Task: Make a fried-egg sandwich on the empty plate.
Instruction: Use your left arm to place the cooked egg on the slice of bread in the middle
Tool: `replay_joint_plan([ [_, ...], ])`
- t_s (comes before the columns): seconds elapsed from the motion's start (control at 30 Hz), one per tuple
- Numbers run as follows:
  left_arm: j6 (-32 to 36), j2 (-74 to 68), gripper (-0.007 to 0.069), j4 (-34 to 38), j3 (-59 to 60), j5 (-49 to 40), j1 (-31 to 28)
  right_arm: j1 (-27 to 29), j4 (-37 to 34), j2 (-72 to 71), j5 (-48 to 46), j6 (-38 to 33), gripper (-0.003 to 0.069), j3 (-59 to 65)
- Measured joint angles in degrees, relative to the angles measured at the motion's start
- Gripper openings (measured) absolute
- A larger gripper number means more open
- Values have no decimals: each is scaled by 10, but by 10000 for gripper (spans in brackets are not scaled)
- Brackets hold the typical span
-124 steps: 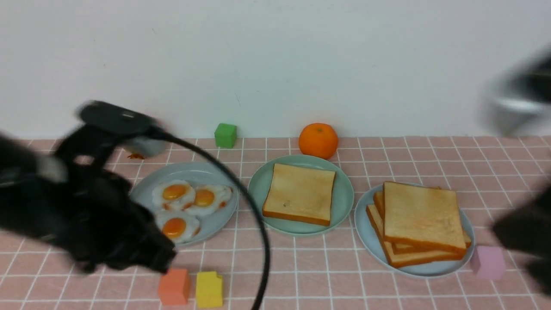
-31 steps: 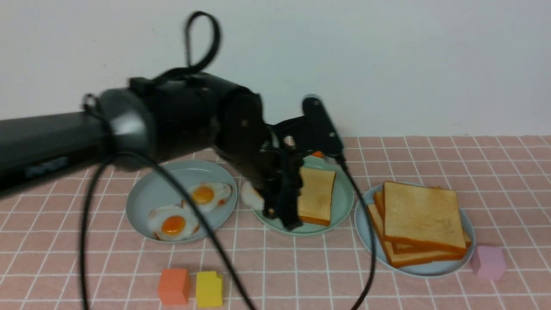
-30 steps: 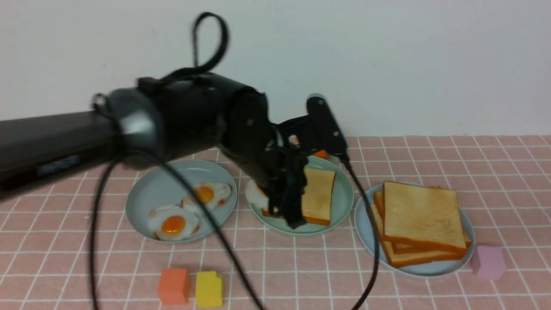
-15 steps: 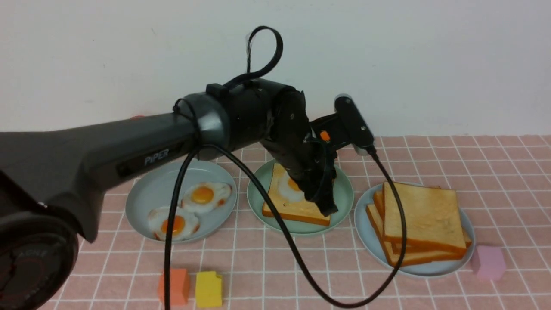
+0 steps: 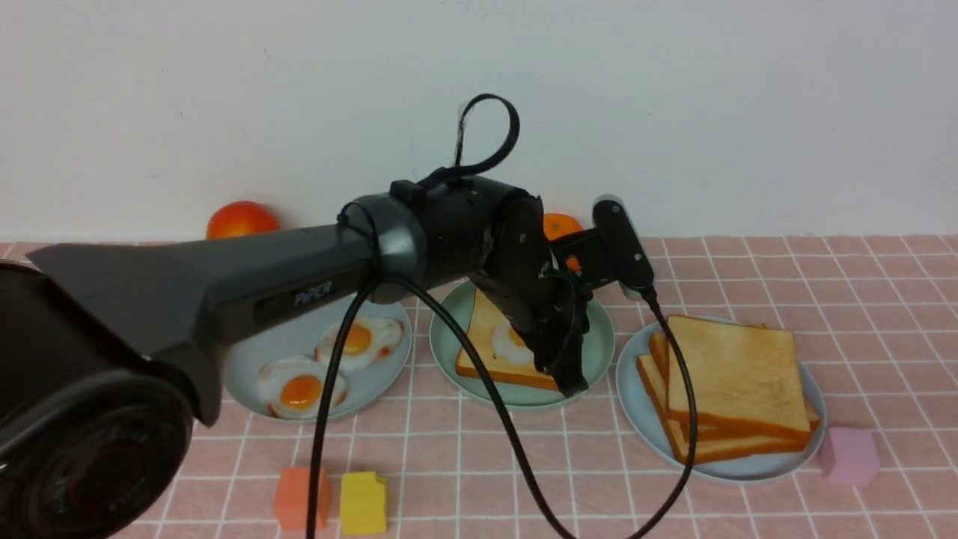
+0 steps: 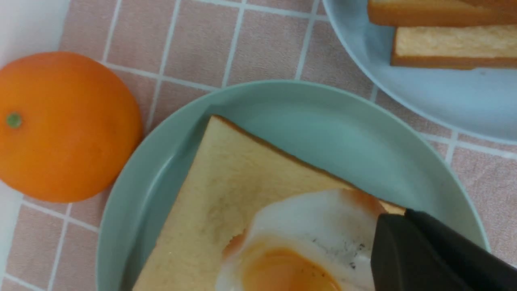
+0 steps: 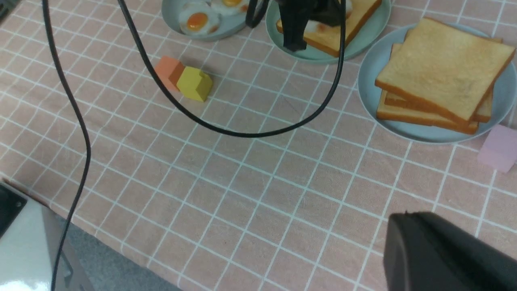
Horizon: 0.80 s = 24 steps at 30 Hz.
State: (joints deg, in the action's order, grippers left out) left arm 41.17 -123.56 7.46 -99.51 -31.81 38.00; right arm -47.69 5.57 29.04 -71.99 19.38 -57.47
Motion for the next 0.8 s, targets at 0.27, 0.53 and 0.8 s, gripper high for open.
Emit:
replay_joint_plan([
  [0.27,0,-2,13,-14,-36,0,-1,0,-9,0,0,0,46,18],
  [0.53,0,-26,13,-19,-60,3,-14,0,-12,0,0,0,49,19],
  [0.8,0,-46,13,-29,-60,-3,-14,0,-22,0,0,0,50,19],
])
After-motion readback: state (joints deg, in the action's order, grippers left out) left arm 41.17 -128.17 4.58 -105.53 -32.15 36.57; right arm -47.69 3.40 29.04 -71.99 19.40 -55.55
